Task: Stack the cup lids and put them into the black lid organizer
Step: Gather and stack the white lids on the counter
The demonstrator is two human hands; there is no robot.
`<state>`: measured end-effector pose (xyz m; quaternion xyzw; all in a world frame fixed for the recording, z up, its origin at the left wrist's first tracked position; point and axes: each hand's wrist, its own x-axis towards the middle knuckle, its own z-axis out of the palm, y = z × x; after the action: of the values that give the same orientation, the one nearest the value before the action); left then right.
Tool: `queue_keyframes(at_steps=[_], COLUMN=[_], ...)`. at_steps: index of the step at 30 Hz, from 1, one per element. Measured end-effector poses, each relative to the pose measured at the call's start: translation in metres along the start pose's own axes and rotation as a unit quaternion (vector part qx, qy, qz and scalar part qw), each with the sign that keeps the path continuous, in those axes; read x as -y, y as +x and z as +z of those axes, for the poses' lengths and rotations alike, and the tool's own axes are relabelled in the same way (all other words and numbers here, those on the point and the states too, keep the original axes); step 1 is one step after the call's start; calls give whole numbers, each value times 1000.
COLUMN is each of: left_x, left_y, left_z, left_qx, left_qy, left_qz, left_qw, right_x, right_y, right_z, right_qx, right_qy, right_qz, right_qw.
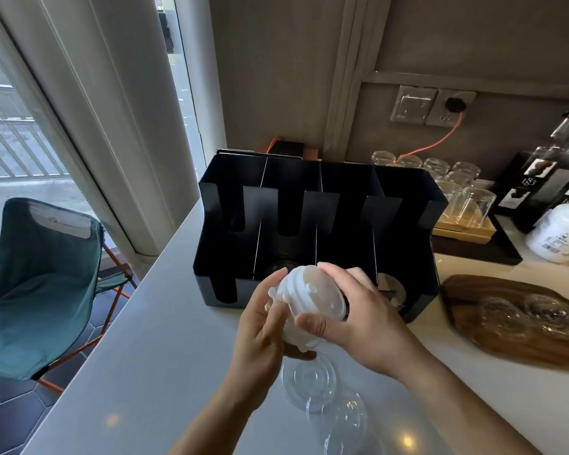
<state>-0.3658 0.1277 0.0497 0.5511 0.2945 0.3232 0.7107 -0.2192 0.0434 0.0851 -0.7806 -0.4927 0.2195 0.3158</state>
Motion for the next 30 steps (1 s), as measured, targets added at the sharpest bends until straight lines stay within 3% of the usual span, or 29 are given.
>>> queue_keyframes(at_steps=[9, 14, 19, 30], left_x=[13, 10, 2, -2], left_y=[0, 4, 6, 8], left_z=[-10, -11, -15, -16], left_qx=[24, 52, 88, 81], left_qy=[5, 0, -24, -59], left_qz=[-8, -22, -43, -60], left_qw=[1000, 998, 995, 993], right_x=[4, 6, -1, -5], right_y=[8, 13, 13, 6], right_z=[-8, -13, -16, -16], right_qx=[72, 67, 54, 12], right_qy=[-2, -16, 67, 121], right_qz=[-23, -37, -41, -54], right_qw=[997, 997, 995, 991])
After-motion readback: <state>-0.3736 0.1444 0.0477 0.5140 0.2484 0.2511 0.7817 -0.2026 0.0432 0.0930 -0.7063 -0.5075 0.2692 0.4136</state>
